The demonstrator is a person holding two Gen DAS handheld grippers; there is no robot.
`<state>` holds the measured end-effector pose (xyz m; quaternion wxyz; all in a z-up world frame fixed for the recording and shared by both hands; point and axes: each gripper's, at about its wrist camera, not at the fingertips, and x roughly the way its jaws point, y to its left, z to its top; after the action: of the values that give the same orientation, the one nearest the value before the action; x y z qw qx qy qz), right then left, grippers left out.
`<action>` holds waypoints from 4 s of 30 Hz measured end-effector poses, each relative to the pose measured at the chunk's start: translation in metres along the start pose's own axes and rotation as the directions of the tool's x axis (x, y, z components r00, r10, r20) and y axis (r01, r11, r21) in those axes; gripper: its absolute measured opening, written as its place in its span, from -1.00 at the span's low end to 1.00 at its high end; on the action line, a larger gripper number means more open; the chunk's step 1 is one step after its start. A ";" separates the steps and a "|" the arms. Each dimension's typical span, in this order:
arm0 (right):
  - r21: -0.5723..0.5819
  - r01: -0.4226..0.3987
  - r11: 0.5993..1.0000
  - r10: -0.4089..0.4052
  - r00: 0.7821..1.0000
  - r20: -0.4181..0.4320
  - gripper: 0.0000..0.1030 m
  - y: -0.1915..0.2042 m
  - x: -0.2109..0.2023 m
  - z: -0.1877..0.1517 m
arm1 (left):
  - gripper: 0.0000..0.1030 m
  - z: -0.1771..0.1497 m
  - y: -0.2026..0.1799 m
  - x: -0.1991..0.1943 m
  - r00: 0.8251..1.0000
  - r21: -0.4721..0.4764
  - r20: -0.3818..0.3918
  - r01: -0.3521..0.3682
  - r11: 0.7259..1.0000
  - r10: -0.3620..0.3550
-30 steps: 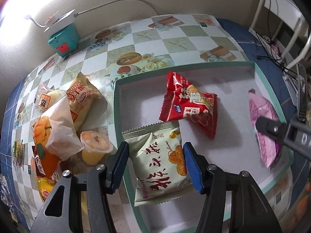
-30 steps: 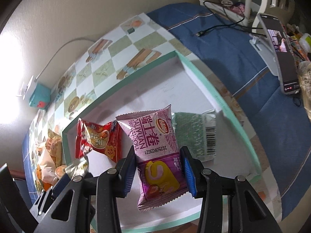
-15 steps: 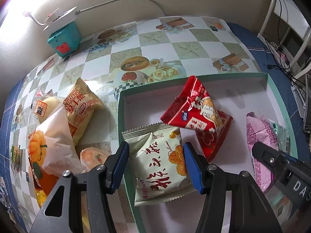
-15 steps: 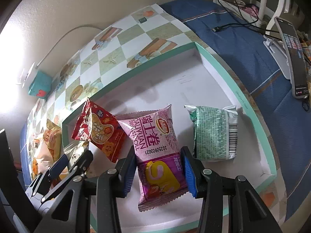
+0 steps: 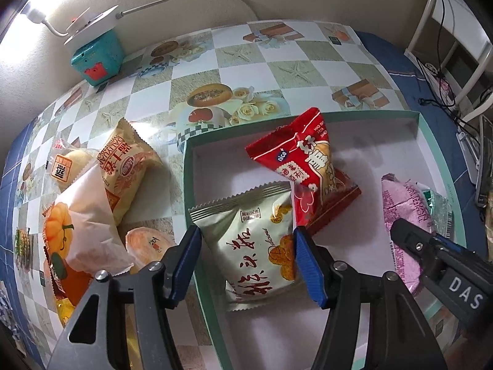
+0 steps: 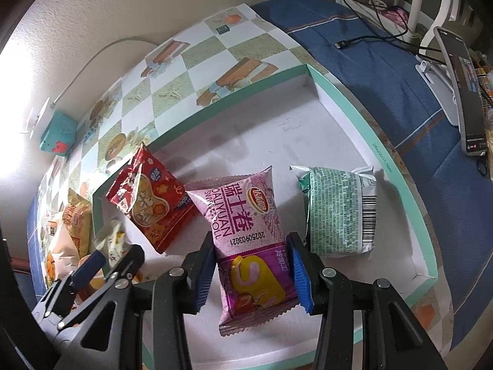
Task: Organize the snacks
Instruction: 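Open both tools to drop the cream and pink packets into the tray, then move both open tools back toward the snack pile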
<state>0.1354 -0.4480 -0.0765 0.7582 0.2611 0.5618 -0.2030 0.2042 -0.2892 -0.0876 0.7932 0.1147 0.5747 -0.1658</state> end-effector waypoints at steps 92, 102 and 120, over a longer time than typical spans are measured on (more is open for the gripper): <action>-0.362 -0.073 0.930 0.138 0.978 0.158 1.00 0.186 -0.060 -0.076 | 0.89 -0.091 0.291 -0.111 0.976 -0.642 0.161 -0.007 0.767 0.145; -0.450 -0.142 0.882 0.197 0.978 0.076 1.00 0.225 -0.044 -0.104 | 0.89 -0.113 0.326 -0.101 0.983 -0.716 0.133 0.006 0.698 0.128; -0.429 -0.051 0.902 0.031 0.998 -0.053 1.00 0.210 -0.005 -0.111 | 0.89 -0.126 0.297 -0.057 0.999 -0.764 0.041 0.050 0.644 -0.029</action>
<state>0.1771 -0.2148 -0.0622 0.7885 0.1036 0.6040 -0.0523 0.1955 0.0378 -0.0752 0.7708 -0.2451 0.5835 0.0731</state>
